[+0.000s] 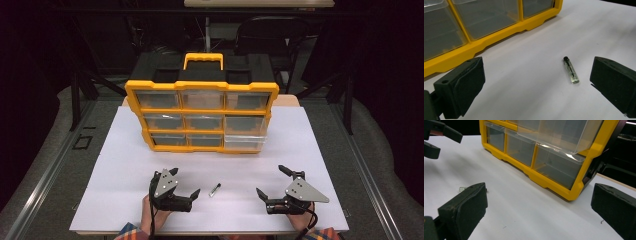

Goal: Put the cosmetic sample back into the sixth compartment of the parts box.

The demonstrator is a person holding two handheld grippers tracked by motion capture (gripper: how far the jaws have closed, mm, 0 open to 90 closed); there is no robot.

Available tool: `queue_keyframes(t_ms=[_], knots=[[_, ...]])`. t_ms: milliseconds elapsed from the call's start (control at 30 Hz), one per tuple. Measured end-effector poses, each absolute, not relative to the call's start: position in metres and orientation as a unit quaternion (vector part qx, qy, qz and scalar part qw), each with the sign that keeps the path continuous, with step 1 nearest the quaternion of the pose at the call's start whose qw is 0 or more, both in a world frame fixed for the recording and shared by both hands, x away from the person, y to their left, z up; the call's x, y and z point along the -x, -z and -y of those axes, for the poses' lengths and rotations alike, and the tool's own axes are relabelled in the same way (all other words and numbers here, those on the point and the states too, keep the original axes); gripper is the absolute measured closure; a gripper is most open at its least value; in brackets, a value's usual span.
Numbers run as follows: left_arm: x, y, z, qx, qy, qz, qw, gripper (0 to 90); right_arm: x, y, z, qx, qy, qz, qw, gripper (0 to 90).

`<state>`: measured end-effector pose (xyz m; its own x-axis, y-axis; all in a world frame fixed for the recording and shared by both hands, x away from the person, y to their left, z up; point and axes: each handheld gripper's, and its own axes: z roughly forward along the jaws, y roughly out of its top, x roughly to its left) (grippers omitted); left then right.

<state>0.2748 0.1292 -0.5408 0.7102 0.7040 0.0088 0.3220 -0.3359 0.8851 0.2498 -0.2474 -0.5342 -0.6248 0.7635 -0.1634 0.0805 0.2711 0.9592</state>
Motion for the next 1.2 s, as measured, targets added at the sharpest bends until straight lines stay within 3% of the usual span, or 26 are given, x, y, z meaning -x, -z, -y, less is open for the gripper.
queue_keyframes(t_ms=[933, 1200], knots=[[-0.284, 0.546, -0.082, -0.830, -0.172, -0.320, 0.423, 0.4, -0.252, 0.536, 0.247, -0.291, -0.526, -0.733, 0.320, 0.2], [-0.286, 0.548, -0.070, -0.842, -0.159, -0.313, 0.409, 12.9, -0.252, 0.536, 0.247, -0.291, -0.524, -0.734, 0.318, 0.3]])
